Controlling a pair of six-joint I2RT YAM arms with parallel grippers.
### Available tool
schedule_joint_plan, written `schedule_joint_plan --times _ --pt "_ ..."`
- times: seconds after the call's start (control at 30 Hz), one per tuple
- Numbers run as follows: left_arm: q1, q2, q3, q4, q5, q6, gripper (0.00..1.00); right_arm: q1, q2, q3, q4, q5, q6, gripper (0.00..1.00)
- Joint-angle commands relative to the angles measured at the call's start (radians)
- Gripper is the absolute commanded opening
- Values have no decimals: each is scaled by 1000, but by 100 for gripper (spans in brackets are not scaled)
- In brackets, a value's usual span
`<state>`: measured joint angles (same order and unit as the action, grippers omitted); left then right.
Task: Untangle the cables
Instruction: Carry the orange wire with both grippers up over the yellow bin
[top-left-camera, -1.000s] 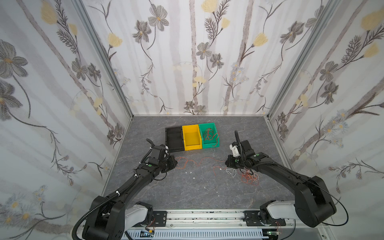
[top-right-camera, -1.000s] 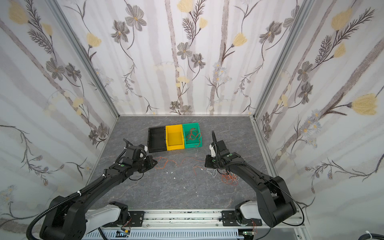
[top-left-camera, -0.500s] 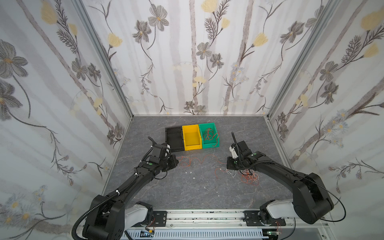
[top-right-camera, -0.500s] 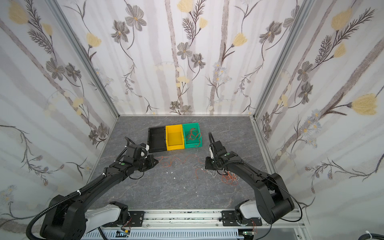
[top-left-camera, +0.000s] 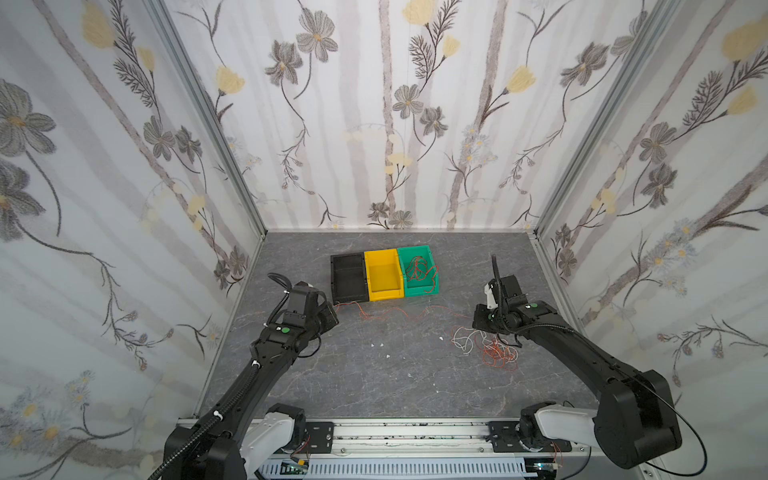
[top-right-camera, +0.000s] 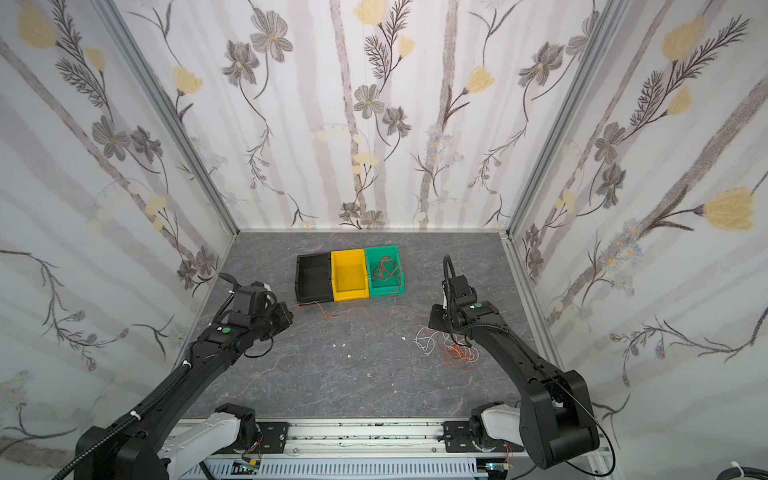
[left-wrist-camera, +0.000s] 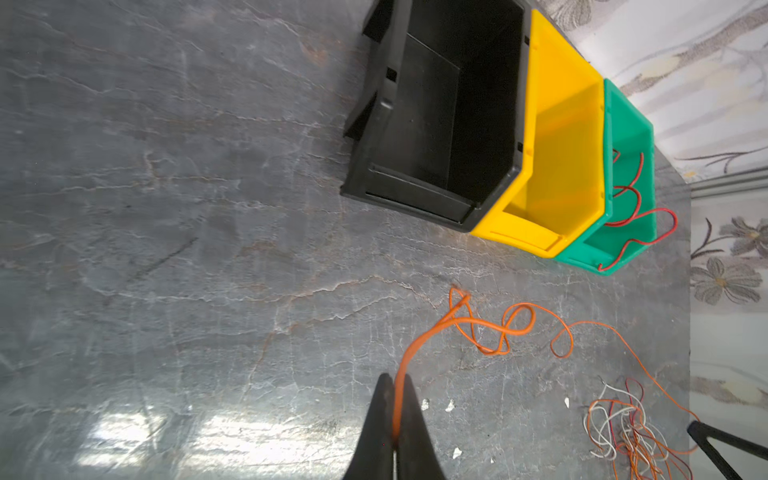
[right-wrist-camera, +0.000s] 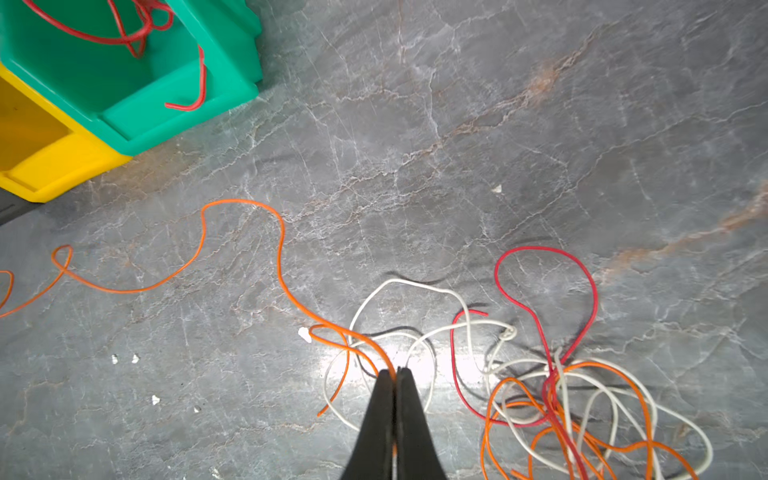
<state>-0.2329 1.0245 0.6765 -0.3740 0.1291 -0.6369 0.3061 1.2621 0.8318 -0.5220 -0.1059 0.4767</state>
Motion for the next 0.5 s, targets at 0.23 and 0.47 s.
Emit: schedule_joint_plan --times 0.23,0.47 --pt "2 89 121 82 169 11 1 86 -41 177 55 -149 -44 0" --pt "-36 262 268 115 224 39 2 130 26 355 127 -231 -42 0"
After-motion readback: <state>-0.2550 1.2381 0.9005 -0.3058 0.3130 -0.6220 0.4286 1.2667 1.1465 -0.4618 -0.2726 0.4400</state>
